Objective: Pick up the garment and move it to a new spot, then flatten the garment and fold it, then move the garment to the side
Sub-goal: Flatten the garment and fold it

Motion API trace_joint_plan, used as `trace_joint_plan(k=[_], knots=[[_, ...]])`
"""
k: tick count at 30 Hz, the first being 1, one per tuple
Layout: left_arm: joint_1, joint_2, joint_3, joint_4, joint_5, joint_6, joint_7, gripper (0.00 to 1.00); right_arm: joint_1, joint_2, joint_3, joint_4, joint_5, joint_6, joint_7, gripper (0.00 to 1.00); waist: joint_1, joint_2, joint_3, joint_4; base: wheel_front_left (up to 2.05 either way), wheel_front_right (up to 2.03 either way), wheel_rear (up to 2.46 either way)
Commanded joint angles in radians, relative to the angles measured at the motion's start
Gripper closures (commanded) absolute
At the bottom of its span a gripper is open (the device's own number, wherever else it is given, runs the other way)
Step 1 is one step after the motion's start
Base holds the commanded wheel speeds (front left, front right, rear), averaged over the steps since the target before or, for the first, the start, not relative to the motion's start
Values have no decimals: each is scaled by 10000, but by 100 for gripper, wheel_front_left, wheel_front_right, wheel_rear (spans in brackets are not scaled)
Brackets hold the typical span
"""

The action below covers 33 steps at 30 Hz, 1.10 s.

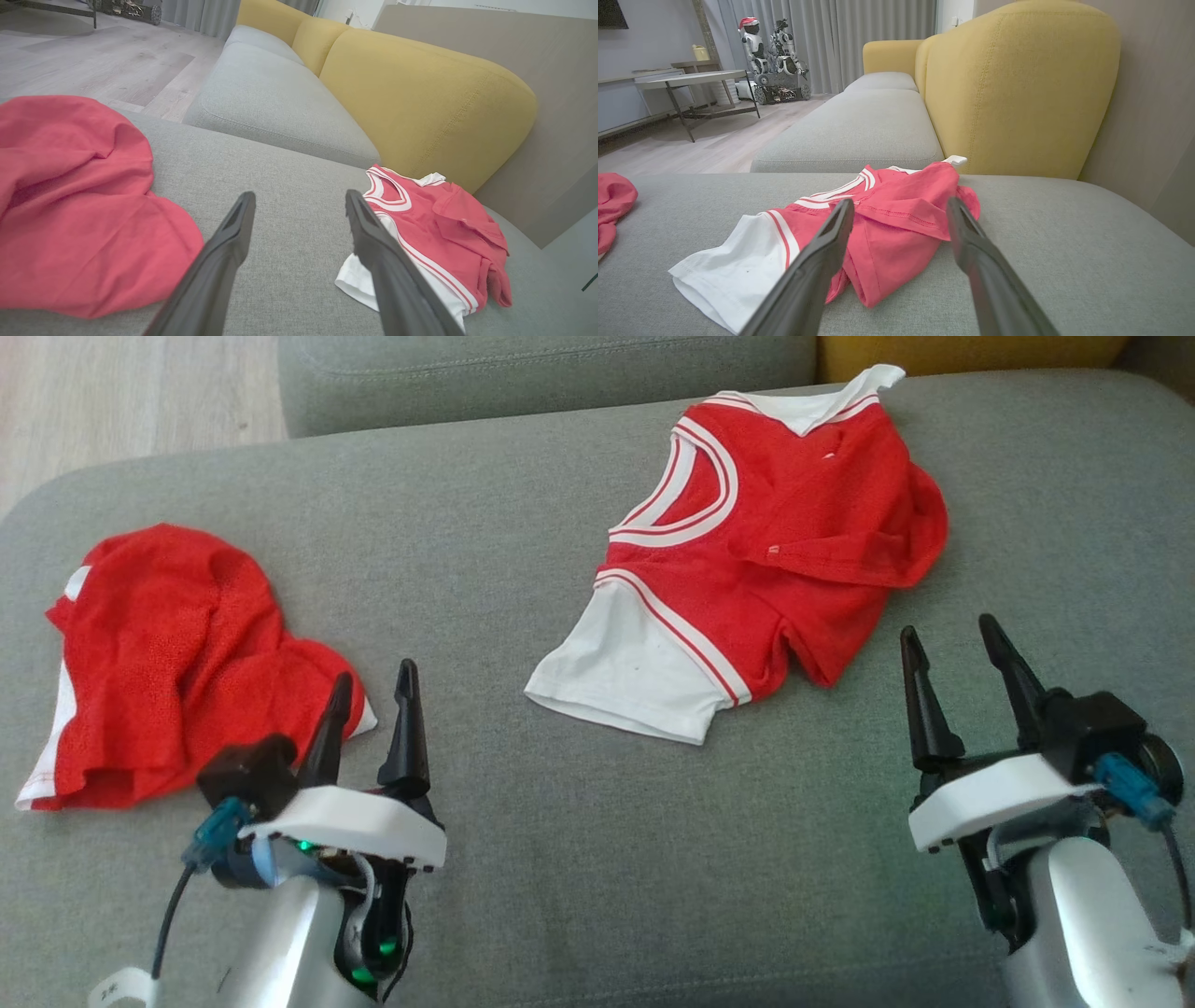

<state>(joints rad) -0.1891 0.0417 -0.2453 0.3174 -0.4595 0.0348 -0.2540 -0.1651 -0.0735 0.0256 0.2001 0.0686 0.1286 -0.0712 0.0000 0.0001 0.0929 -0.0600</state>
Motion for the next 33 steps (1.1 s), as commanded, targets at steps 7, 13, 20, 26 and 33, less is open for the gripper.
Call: trace_joint_plan(k=[7,13,20,26,33], knots=[[-364,85,155,-236,114,-71,-78,0,-324,32,288,-604,-509,21,152,0,0,-1,101,144,0,0,0],[-449,85,13,-136,137,-127,-78,0,-984,-412,554,-191,-1175,21,614,0,0,-1,348,521,0,0,0],[-630,85,-93,-82,145,-145,-78,0,-2280,-1292,1041,1143,-2116,21,1149,0,0,-1,749,1096,0,0,0],[-790,85,43,-66,226,-212,-78,0,-3190,-1868,1506,2379,-2571,21,1214,0,0,-1,1061,1507,0,0,0],[-960,85,133,-78,245,-289,-78,0,-4052,-2102,1907,3457,-3004,21,1010,0,0,-1,1383,1729,0,0,0]])
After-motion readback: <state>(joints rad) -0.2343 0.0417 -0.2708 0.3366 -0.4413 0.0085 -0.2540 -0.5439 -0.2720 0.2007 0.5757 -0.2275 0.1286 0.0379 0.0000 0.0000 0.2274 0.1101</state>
